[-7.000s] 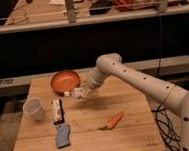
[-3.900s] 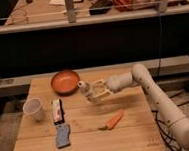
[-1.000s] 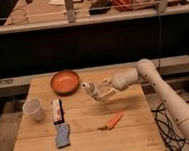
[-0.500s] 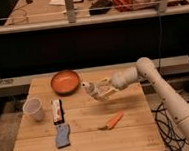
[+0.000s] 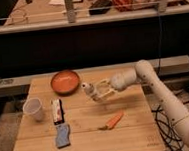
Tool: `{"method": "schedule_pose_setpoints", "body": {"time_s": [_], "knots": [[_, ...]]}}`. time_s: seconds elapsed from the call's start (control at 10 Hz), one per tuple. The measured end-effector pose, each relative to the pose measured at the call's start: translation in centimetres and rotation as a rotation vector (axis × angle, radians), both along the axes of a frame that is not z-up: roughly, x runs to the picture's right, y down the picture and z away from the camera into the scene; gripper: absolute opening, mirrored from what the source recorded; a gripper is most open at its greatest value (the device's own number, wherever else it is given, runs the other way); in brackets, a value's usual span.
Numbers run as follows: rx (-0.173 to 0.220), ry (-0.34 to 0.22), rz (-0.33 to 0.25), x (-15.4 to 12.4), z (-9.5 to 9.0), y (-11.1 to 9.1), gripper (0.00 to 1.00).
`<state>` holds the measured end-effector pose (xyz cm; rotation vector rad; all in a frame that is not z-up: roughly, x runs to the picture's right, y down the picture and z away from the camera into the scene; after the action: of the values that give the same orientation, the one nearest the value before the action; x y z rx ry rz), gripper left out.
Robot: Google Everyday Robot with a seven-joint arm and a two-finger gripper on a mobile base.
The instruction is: Stand the bottle upright
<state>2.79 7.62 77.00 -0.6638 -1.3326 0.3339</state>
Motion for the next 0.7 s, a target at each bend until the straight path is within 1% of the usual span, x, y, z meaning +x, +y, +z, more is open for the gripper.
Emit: {"method": "schedule_pose_setpoints", "body": {"time_s": [0.1,0.2,0.4,0.7], "knots": [[-0.010,-0.041,0.017,-0.7,0.3,0.7,0.02],[-0.022,-0.072,0.021,-1.9,0.8,1.5,0.02],[-0.034,-0.089,0.017,-2.4,1.0,2.1,0.02],[-0.054,-0.098,0.036,-2.2,1.9,3.1,0.02]]}}
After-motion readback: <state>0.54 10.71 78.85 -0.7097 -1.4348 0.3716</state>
